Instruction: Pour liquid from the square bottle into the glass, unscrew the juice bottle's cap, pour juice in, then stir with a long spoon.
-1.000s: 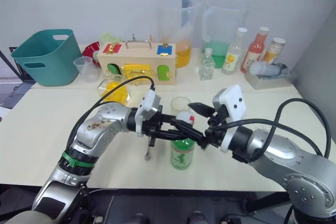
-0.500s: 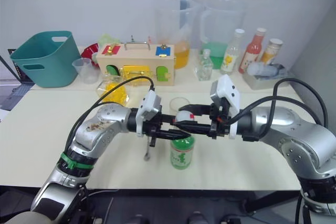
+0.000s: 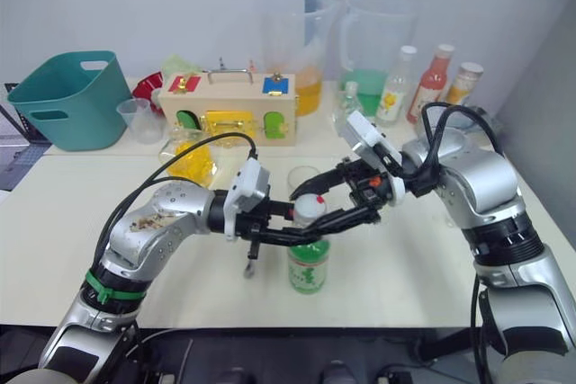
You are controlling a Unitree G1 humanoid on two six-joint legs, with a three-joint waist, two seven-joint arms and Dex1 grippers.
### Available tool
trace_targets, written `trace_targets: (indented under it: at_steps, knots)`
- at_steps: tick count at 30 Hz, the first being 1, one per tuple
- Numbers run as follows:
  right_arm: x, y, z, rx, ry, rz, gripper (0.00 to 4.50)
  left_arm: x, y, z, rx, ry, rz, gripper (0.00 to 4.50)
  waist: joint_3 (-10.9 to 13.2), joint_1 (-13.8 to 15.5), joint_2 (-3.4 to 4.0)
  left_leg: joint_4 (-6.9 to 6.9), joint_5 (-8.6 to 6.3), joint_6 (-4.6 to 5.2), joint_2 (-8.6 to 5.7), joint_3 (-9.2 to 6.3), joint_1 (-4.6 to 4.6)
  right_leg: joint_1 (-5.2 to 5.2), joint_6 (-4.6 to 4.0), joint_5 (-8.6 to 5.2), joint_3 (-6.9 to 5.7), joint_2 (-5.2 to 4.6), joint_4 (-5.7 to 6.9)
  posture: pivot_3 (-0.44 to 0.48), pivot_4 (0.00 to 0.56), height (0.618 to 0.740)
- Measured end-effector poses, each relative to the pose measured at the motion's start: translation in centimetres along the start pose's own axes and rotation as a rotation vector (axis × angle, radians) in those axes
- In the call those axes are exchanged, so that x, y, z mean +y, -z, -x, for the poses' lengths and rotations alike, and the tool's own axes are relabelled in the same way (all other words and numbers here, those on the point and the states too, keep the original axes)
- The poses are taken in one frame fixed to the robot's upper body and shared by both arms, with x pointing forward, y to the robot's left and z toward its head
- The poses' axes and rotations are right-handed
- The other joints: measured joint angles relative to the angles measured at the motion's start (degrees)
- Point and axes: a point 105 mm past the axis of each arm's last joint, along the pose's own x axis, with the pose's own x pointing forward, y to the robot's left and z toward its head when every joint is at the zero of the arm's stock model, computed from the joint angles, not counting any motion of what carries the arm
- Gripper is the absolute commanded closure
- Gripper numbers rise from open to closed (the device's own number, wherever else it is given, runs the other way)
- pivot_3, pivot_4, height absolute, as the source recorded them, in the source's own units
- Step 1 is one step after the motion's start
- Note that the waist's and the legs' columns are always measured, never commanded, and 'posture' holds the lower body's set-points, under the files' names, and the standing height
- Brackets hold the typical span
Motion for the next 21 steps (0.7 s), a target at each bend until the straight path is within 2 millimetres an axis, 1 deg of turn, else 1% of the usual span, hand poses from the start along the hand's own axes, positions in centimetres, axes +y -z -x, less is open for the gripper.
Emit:
trace_targets:
  at_steps: [1,2,5,7,8,11,12,16,18,21]
  knots:
    - [0.3,0.1,0.2,0.013,0.007,-0.001,0.1,0.0,0.0,0.0,-0.002,0.0,0.0,3.3,0.0,0.06,0.0,0.0,0.0,0.0,0.0,0.01,-0.06,-0.09,0.0,0.0,0.0,0.0,0.02,0.0,0.15,0.74]
    - [0.7,0.3,0.5,0.027,0.021,-0.005,0.01,0.0,0.0,-0.1,-0.006,-0.001,0.001,3.3,0.0,0.23,0.0,0.03,0.0,0.0,0.0,0.0,-0.14,-0.18,0.0,0.0,0.0,0.0,0.07,0.0,0.15,0.74]
    - [1.1,-0.1,1.3,0.016,0.084,0.022,0.0,0.2,0.0,0.0,-0.009,-0.007,0.001,3.3,0.0,0.23,0.0,0.08,0.0,0.0,0.0,0.03,-0.18,-0.25,-0.01,0.0,0.02,0.01,0.07,0.0,0.15,0.74]
    - [0.8,-0.8,1.9,-0.025,0.199,0.065,0.0,0.2,0.0,-0.2,-0.017,-0.007,0.007,3.3,0.0,0.21,0.0,0.08,0.01,-0.01,0.0,0.03,-0.17,-0.24,-0.01,0.0,0.02,0.02,0.09,0.0,0.15,0.74]
    - [0.6,-1.1,2.5,-0.068,0.307,0.082,0.0,0.4,0.0,-0.4,-0.027,-0.007,0.015,3.3,-0.01,0.29,-0.01,0.09,0.01,-0.01,0.0,0.04,-0.16,-0.23,-0.01,0.0,0.03,0.01,0.08,0.0,0.15,0.74]
    - [0.6,-0.6,3.5,-0.123,0.495,0.052,0.0,0.6,0.2,-0.6,-0.038,-0.004,0.023,3.3,-0.01,0.93,-0.01,0.14,0.01,-0.01,-0.03,0.05,-0.18,-0.19,0.0,0.0,0.05,-0.01,0.05,0.0,0.15,0.74]
    - [0.9,-0.4,3.6,-0.142,0.554,0.037,0.0,0.6,0.2,-0.7,-0.042,0.001,0.023,3.3,-0.01,1.33,-0.01,0.14,0.01,-0.02,-0.03,0.04,-0.2,-0.19,0.0,0.0,0.05,-0.01,0.06,0.0,0.15,0.74]
    - [2.3,-0.3,3.0,-0.174,0.665,-0.023,0.0,0.8,0.2,-0.7,-0.048,0.012,0.022,3.3,-0.01,1.52,0.0,0.15,0.01,-0.01,-0.05,0.06,-0.2,-0.18,0.0,0.01,0.07,-0.02,0.05,0.0,0.15,0.74]
    - [2.9,-0.3,2.9,-0.179,0.754,-0.037,0.0,0.9,0.3,-1.1,-0.048,0.034,0.019,3.3,-0.03,1.63,-0.02,0.14,0.01,-0.01,-0.04,0.04,-0.15,-0.1,0.0,0.0,0.05,0.01,0.04,0.0,0.15,0.74]
    - [3.6,0.1,1.7,-0.188,0.806,-0.075,0.0,1.0,0.3,-1.3,-0.044,0.056,0.009,3.3,-0.03,1.55,-0.01,0.13,0.01,-0.01,-0.04,0.07,-0.12,-0.01,0.01,0.0,0.08,0.0,-0.05,0.0,0.15,0.74]
